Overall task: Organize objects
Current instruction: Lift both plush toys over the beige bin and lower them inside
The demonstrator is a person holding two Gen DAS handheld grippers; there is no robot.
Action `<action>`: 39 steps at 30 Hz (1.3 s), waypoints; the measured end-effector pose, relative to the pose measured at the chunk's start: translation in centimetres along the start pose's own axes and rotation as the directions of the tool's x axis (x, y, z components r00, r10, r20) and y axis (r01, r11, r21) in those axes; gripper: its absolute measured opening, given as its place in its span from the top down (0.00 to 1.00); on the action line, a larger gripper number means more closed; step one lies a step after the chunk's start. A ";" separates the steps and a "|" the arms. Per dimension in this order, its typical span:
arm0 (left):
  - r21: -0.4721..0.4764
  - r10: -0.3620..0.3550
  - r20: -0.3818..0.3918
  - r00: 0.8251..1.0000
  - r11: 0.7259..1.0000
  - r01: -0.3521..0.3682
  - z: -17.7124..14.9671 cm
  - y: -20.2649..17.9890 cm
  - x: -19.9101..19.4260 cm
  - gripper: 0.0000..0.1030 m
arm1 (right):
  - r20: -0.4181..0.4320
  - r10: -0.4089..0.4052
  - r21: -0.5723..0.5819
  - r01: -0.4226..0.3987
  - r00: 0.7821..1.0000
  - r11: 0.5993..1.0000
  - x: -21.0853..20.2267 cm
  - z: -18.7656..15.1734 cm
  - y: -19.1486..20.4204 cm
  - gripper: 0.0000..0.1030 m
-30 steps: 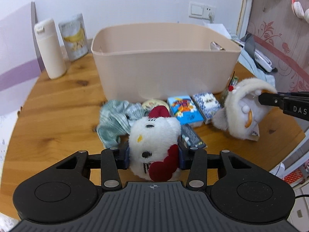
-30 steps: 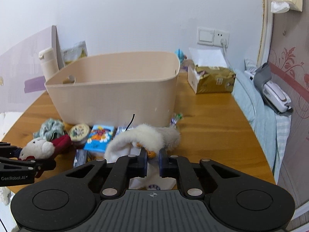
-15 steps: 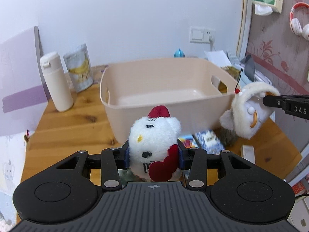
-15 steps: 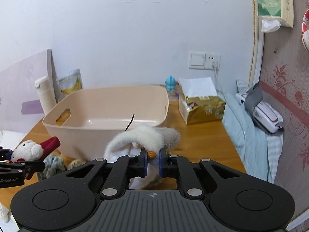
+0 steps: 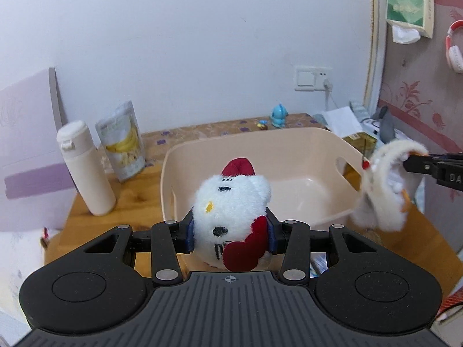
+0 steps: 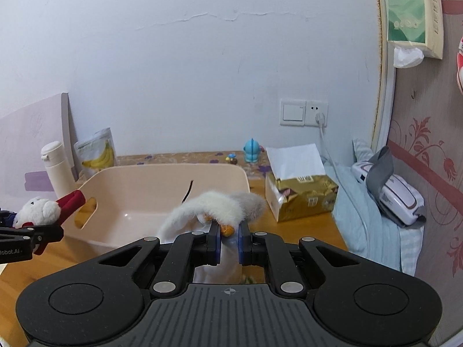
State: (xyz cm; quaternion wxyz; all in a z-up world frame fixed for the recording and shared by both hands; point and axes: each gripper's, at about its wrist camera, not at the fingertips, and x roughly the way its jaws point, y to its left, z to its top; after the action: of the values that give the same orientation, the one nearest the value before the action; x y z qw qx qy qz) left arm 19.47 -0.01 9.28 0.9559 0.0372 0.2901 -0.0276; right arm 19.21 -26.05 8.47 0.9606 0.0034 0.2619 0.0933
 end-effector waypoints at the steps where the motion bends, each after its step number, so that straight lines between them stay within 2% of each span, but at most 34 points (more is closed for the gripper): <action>1: 0.004 0.006 0.002 1.000 1.000 -0.006 0.3 0.1 0.6 0.56 | 0.000 -0.002 0.001 0.002 1.000 1.000 0.3 0.3 0.0 0.88; 5: -0.024 -0.011 -0.032 0.999 1.000 0.011 1.3 0.8 3.3 0.56 | 0.002 -0.015 0.006 0.015 1.000 1.000 1.8 1.3 0.1 0.88; 8: -0.011 0.000 -0.048 0.999 1.000 -0.001 1.9 0.7 5.3 0.56 | 0.002 -0.017 0.004 0.017 1.000 1.000 3.1 1.8 0.5 0.88; 11: -0.010 -0.024 -0.073 0.997 1.000 0.023 2.4 0.5 7.0 0.56 | -0.006 -0.019 0.001 0.019 1.000 1.000 4.5 2.3 0.7 0.88; 16: -0.014 -0.058 -0.139 0.989 0.998 0.057 2.5 0.0 10.1 0.56 | -0.014 -0.034 0.003 0.034 0.999 0.999 6.6 2.7 0.8 0.88; 21: 0.012 -0.049 -0.196 0.979 0.999 0.053 2.3 -0.5 13.1 0.56 | -0.061 -0.032 -0.009 0.032 0.998 0.999 9.1 2.4 1.2 0.88; 28: 0.010 -0.064 -0.272 0.960 0.998 0.069 2.0 -0.2 15.8 0.56 | -0.132 -0.032 -0.049 0.026 0.991 0.998 12.0 1.6 1.8 0.88; 33: -0.002 -0.071 -0.344 0.936 0.997 0.075 1.7 0.2 17.1 0.56 | -0.171 -0.019 -0.077 0.006 0.985 0.997 13.4 1.4 2.5 0.88; 39: -0.004 -0.078 -0.394 0.916 0.996 0.084 1.9 0.3 17.6 0.56 | -0.222 -0.012 -0.121 -0.016 0.975 0.992 14.8 1.0 3.3 0.88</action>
State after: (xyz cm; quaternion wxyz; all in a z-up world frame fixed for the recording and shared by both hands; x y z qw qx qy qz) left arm 35.18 -0.40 1.04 0.8758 0.0361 0.4774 -0.0610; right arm 31.58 -20.04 2.06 0.9235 -0.0657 0.3617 0.1098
